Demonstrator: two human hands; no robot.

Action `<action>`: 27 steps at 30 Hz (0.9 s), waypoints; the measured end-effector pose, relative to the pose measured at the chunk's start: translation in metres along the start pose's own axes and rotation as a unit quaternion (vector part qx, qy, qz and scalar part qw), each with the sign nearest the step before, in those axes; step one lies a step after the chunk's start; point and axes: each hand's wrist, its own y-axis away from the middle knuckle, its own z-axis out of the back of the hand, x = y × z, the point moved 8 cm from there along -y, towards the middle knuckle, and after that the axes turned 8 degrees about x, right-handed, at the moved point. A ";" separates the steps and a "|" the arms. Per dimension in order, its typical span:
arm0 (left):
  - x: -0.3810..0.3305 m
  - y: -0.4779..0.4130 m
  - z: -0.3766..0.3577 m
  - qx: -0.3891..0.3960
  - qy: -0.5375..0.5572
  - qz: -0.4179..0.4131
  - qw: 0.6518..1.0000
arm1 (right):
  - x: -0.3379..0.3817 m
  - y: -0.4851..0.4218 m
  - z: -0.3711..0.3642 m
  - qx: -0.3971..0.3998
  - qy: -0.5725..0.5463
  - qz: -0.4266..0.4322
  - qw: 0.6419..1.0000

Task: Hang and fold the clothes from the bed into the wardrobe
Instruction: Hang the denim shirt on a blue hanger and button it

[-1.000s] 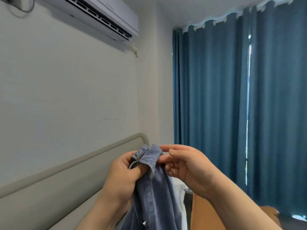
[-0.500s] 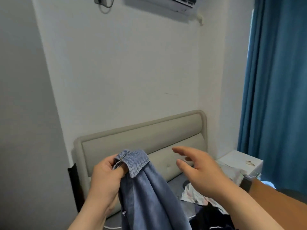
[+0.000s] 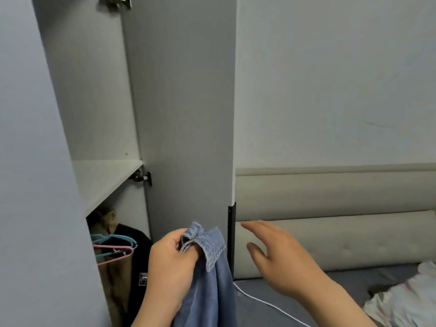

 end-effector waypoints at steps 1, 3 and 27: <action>0.004 -0.005 0.010 -0.006 -0.014 -0.006 1.000 | 0.006 -0.011 -0.014 0.009 -0.012 0.005 1.000; 0.014 -0.013 0.028 -0.015 -0.021 -0.004 1.000 | 0.019 -0.030 -0.040 0.028 -0.035 0.011 0.999; 0.177 -0.081 0.151 -0.347 -0.062 0.121 0.928 | 0.076 -0.272 -0.272 0.201 -0.396 0.071 0.893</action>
